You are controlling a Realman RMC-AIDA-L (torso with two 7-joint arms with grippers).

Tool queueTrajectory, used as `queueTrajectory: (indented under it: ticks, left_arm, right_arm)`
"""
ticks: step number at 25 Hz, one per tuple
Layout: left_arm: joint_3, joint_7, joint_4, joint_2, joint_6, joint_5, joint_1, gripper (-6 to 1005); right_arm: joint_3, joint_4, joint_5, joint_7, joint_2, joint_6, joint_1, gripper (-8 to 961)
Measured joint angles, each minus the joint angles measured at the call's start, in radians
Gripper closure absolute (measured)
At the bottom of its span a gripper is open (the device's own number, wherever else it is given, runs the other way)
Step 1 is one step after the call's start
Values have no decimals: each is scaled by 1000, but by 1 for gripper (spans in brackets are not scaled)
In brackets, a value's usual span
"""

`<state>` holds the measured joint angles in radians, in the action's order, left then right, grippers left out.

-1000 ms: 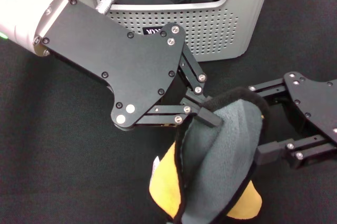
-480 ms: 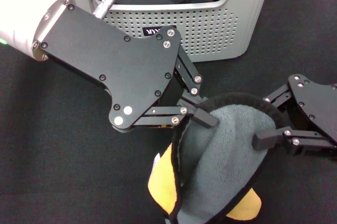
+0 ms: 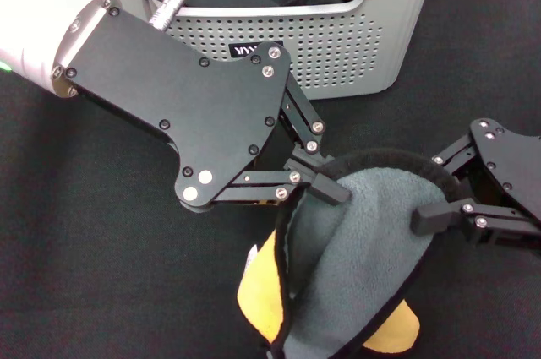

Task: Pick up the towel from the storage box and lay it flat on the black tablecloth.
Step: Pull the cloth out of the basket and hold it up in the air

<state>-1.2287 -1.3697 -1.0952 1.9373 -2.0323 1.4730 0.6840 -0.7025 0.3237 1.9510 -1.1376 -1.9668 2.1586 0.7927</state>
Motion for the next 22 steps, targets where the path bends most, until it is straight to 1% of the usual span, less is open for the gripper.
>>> queueTrajectory:
  ticks: [5,9,14,20,22]
  left_arm:
    - [3,0,0,0,0,0,0,977]
    - [21,0,0,4,1,8,0,977]
    - [23,3,0,5,2,12,0,976]
    - [23,3,0,6,2,14,0,976]
    - [24,3,1,6,2,14,-1,975]
  right_arm:
    - [0,0,-15,0,8,0,-12,814]
    - [0,0,-22,0,13,0,-16,824]
    - [0,0,-24,3,13,0,-15,833]
    - [-2,15,-39,5,14,0,-15,879]
    - [-6,33,-49,8,11,-1,-24,886]
